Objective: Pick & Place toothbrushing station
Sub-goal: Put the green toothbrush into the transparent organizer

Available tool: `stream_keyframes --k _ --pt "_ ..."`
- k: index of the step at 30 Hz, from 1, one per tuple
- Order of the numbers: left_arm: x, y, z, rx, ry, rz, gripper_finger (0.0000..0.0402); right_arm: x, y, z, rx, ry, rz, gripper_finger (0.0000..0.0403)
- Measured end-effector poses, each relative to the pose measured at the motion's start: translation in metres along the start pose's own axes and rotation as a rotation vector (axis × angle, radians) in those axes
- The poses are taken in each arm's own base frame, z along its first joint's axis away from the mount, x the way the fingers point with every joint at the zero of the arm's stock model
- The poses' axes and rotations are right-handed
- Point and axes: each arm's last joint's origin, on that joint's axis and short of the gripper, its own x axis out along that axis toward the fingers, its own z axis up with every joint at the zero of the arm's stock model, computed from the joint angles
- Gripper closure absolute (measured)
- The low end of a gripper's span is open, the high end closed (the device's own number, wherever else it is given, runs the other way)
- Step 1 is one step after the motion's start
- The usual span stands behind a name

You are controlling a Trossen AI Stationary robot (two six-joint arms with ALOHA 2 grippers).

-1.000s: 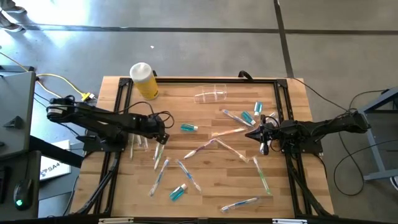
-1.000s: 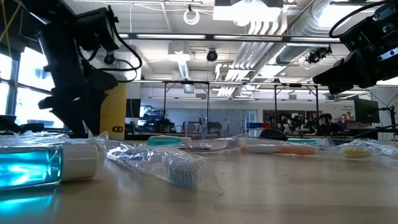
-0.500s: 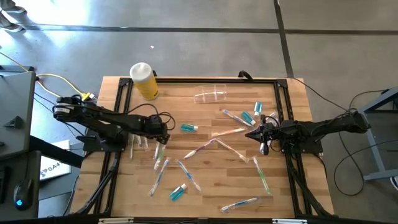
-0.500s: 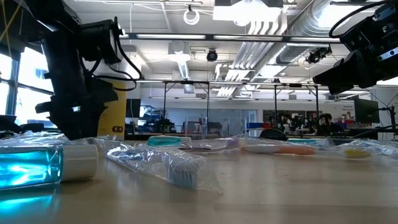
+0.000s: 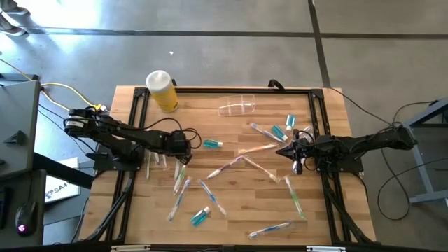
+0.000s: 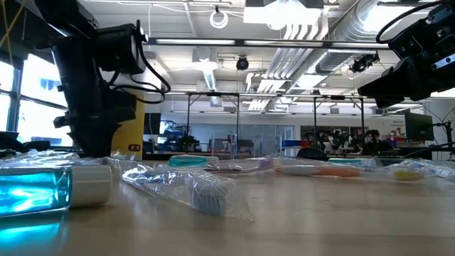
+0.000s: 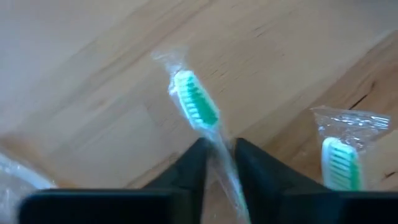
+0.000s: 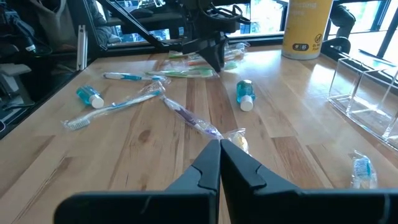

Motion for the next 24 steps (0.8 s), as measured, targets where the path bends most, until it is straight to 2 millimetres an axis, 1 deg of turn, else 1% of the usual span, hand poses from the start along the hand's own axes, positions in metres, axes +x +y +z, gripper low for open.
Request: stream_keyframes --k 2,3,7,9,11,14,16,19,22,24 --pt "0.000 -0.002 0.001 0.052 -0.017 -0.018 0.0383 0.000 0.000 0.000 0.000 0.000 0.000 0.0401" --pt "0.000 -0.002 0.002 0.070 -0.024 -0.025 0.0389 0.000 0.000 0.000 0.001 0.000 0.001 0.0401" --pt "-0.006 -0.010 0.010 0.110 -0.054 -0.044 0.0390 0.000 0.000 0.000 0.024 -0.002 0.006 0.0401" --pt "-0.014 -0.016 0.015 0.149 -0.070 -0.041 0.0396 0.000 0.000 0.002 0.050 -0.021 0.008 0.0401" --pt "-0.024 -0.026 0.022 0.197 -0.110 -0.048 0.0396 0.000 0.001 0.006 0.068 -0.055 0.022 0.0401" --pt "-0.053 -0.046 0.039 0.259 -0.229 -0.080 0.0398 -0.001 0.003 0.011 0.082 -0.110 0.092 0.0401" --pt "-0.072 -0.055 0.045 0.324 -0.275 -0.054 0.0399 -0.001 0.005 0.015 0.089 -0.139 0.136 0.0401" --pt "-0.107 -0.071 0.055 0.388 -0.366 -0.060 0.0400 -0.002 0.007 0.018 0.121 -0.166 0.178 0.0401" --pt "-0.141 -0.086 0.060 0.461 -0.462 -0.113 0.0400 -0.002 0.009 0.021 0.162 -0.201 0.173 0.0401" --pt "-0.161 -0.099 0.061 0.499 -0.546 -0.195 0.0400 -0.002 0.010 0.023 0.168 -0.216 0.176 0.0401"
